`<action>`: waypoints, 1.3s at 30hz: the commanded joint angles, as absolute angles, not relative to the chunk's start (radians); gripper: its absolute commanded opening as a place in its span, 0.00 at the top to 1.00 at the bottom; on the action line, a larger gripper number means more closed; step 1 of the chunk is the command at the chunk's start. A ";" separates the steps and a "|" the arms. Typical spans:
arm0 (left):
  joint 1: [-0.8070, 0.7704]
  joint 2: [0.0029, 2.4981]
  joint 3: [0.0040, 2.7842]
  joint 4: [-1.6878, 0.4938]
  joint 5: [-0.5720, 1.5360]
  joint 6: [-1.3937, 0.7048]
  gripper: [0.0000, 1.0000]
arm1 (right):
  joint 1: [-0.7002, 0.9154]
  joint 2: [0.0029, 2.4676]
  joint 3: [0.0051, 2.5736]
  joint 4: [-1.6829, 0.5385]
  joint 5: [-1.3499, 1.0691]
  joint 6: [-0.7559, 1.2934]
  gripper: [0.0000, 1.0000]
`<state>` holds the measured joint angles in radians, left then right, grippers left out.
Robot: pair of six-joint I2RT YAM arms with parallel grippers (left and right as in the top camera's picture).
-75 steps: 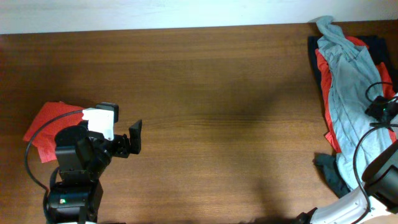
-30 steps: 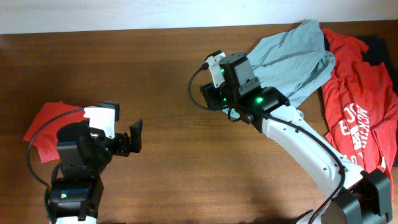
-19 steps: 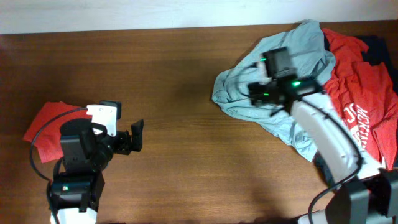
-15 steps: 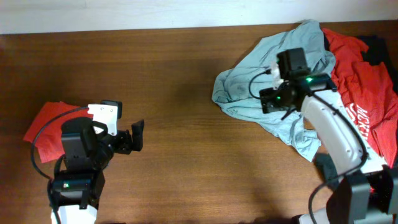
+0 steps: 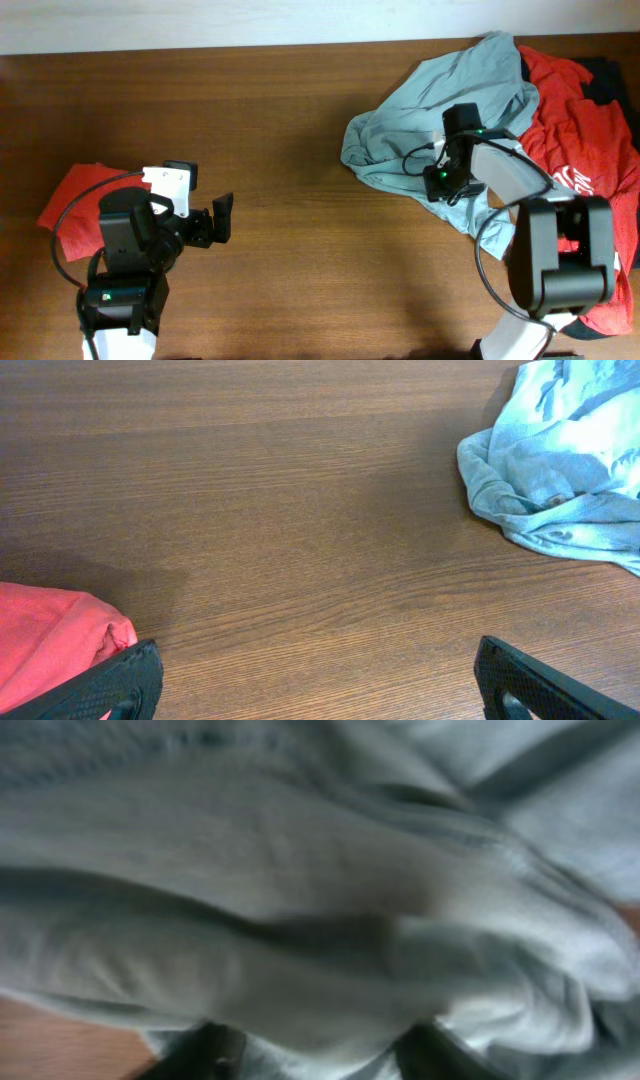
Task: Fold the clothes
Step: 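Drag the light-blue shirt leftward onto the open table with the right gripper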
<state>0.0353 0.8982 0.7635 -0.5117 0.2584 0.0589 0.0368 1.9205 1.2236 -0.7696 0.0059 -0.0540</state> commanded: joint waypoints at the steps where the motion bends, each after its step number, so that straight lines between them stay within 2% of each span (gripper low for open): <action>1: 0.040 0.899 0.783 -0.506 0.274 0.052 0.01 | 0.032 1.946 1.217 -0.775 -0.004 -0.049 0.96; 9: 0.040 0.899 0.783 -0.501 0.274 0.052 0.01 | 0.057 1.819 1.255 -0.856 -0.256 -0.080 0.96; 12: 0.040 0.899 0.783 -0.494 0.273 0.053 0.01 | 0.131 1.742 1.271 -0.896 -0.345 -0.109 0.95; 17: 0.040 0.899 0.783 -0.458 0.266 0.053 0.01 | 0.357 1.681 1.271 -0.883 -0.394 -0.107 0.94; 18: 0.040 0.899 0.783 -0.452 0.266 0.052 0.01 | 0.402 1.681 1.271 -0.873 -0.393 -0.104 0.92; 21: 0.040 0.899 0.783 -0.441 0.266 0.053 0.01 | 0.544 1.686 1.271 -0.830 -0.310 -0.068 0.71; 23: 0.040 0.899 0.783 -0.440 0.266 0.053 0.01 | 0.569 1.686 1.271 -0.822 -0.188 -0.004 0.71; 26: 0.040 0.899 0.783 -0.441 0.266 0.052 0.01 | 0.546 1.685 1.272 -0.835 -0.019 0.062 0.62; 30: 0.035 0.900 0.783 -0.442 0.303 0.052 0.05 | 0.445 1.676 1.282 -0.856 0.027 0.065 0.62; 32: 0.017 0.908 0.783 -0.442 0.356 0.052 0.06 | 0.382 1.676 1.282 -0.873 0.004 0.053 0.49; 33: 0.004 0.915 0.783 -0.443 0.364 0.052 0.06 | 0.356 1.677 1.281 -0.890 -0.045 0.015 0.45; 36: -0.063 0.956 0.783 -0.447 0.364 0.052 0.06 | 0.303 1.679 1.274 -0.961 -0.223 -0.075 0.46; 39: -0.136 1.008 0.783 -0.447 0.363 0.052 0.05 | 0.302 1.681 1.243 -0.963 -0.237 -0.088 0.47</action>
